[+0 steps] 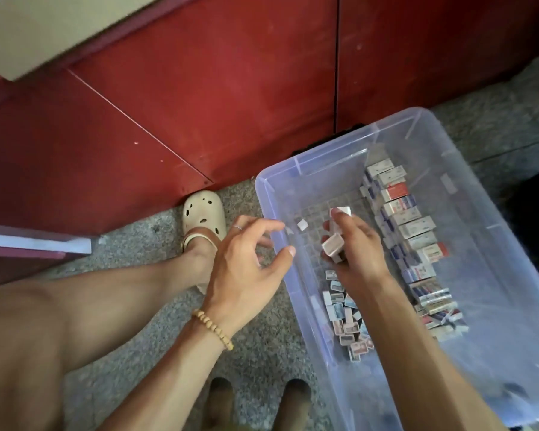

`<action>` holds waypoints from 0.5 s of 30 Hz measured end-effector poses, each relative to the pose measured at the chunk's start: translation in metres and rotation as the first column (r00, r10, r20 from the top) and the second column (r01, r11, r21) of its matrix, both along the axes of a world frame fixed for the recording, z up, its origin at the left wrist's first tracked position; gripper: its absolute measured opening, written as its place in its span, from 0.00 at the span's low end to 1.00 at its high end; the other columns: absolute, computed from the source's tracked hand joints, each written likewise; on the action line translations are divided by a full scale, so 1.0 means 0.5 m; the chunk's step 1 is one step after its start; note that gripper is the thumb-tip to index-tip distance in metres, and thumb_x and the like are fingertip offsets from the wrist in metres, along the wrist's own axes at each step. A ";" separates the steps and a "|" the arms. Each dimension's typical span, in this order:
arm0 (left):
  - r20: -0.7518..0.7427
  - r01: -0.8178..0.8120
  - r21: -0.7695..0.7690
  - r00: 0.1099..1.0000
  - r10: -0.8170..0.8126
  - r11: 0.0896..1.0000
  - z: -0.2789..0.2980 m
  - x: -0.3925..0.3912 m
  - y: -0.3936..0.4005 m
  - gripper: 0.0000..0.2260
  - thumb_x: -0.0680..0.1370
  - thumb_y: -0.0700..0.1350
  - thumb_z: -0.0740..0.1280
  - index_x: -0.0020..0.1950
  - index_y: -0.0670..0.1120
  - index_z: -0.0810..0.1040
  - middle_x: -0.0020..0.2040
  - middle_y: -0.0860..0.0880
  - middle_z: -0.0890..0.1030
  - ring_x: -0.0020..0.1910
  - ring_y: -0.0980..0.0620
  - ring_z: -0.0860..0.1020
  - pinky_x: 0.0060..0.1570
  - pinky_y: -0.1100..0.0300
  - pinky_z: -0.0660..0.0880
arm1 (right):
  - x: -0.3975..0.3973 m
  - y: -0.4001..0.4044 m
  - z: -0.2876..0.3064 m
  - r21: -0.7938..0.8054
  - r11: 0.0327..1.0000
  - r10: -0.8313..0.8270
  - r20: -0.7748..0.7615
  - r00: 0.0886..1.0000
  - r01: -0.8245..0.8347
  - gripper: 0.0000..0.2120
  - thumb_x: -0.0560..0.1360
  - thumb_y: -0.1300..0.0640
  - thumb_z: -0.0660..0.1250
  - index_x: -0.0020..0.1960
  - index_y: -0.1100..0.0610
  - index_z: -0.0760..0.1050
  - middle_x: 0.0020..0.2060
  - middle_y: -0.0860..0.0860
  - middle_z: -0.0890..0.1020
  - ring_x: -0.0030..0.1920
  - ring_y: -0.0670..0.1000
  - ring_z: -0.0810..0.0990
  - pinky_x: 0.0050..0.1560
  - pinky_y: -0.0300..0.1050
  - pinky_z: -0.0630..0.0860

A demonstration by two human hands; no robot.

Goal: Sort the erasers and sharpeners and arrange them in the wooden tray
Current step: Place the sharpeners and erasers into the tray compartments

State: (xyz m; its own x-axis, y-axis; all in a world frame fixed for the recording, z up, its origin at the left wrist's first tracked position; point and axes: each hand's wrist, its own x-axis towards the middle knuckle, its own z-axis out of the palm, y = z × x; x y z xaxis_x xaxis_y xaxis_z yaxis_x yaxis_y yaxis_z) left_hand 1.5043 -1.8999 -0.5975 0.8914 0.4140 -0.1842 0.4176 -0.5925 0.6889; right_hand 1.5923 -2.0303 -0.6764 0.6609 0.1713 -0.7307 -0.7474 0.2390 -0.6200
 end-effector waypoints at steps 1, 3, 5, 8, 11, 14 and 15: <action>0.007 0.033 -0.019 0.999 -0.033 0.999 0.023 0.007 -0.001 0.13 0.72 0.47 0.75 0.55 0.54 0.80 0.52 0.57 0.77 0.47 0.60 0.79 0.46 0.54 0.78 | -0.002 -0.001 0.039 0.053 0.998 -0.020 -0.010 1.000 0.020 0.06 0.80 0.56 0.67 0.44 0.55 0.77 0.37 0.53 0.79 0.31 0.49 0.74 0.31 0.42 0.68; 0.006 0.127 -0.047 0.992 -0.127 0.991 0.075 0.025 -0.008 0.15 0.71 0.49 0.76 0.56 0.55 0.79 0.51 0.59 0.77 0.47 0.61 0.79 0.46 0.60 0.76 | -0.003 -0.002 0.108 0.148 0.987 -0.055 -0.001 0.998 0.055 0.05 0.80 0.56 0.66 0.46 0.55 0.77 0.36 0.51 0.80 0.32 0.47 0.76 0.31 0.41 0.69; 0.003 0.219 -0.047 0.976 -0.219 0.975 0.127 0.043 -0.016 0.18 0.69 0.51 0.77 0.57 0.57 0.79 0.50 0.61 0.76 0.47 0.61 0.78 0.43 0.67 0.71 | -0.001 0.000 0.169 0.223 0.972 -0.085 0.014 0.996 0.080 0.04 0.79 0.55 0.67 0.47 0.55 0.78 0.35 0.50 0.80 0.32 0.47 0.77 0.30 0.40 0.70; 0.048 0.326 0.009 0.944 -0.326 0.945 0.196 0.072 -0.026 0.17 0.68 0.50 0.77 0.55 0.57 0.80 0.45 0.61 0.75 0.45 0.59 0.76 0.44 0.63 0.71 | 0.007 0.010 0.249 0.295 0.953 -0.095 0.065 0.993 0.072 0.07 0.78 0.55 0.68 0.43 0.55 0.79 0.37 0.54 0.79 0.37 0.53 0.77 0.35 0.46 0.73; 0.135 0.364 0.052 0.920 -0.367 0.930 0.249 0.100 -0.025 0.13 0.69 0.47 0.74 0.52 0.55 0.81 0.41 0.58 0.76 0.42 0.58 0.76 0.47 0.55 0.74 | 0.023 0.024 0.317 0.322 0.943 -0.121 0.107 0.987 0.080 0.07 0.78 0.56 0.68 0.43 0.58 0.79 0.45 0.62 0.76 0.47 0.60 0.76 0.47 0.54 0.74; 0.209 0.371 0.076 0.901 -0.379 0.925 0.300 0.127 -0.011 0.16 0.67 0.47 0.71 0.55 0.54 0.81 0.43 0.56 0.80 0.41 0.59 0.77 0.46 0.53 0.75 | 0.049 0.041 0.379 0.336 0.939 -0.130 0.157 0.979 0.071 0.07 0.78 0.58 0.67 0.42 0.58 0.78 0.45 0.64 0.76 0.46 0.60 0.78 0.48 0.53 0.75; 0.228 0.378 0.088 0.893 -0.388 0.922 0.316 0.136 -0.005 0.17 0.67 0.46 0.71 0.56 0.53 0.81 0.43 0.56 0.80 0.40 0.59 0.77 0.46 0.54 0.76 | 0.059 0.047 0.398 0.352 0.934 -0.126 0.178 0.976 0.057 0.08 0.79 0.58 0.66 0.42 0.59 0.78 0.43 0.63 0.78 0.42 0.58 0.80 0.45 0.50 0.77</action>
State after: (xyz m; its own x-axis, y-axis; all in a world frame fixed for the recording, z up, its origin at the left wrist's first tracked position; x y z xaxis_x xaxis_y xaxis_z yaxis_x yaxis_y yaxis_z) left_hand 1.5725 -1.9025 -0.4393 0.9975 0.0347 0.0609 -0.0190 -0.7027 0.7113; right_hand 1.6217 -2.0070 -0.4772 0.8085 0.3204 -0.4937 -0.5854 0.5244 -0.6183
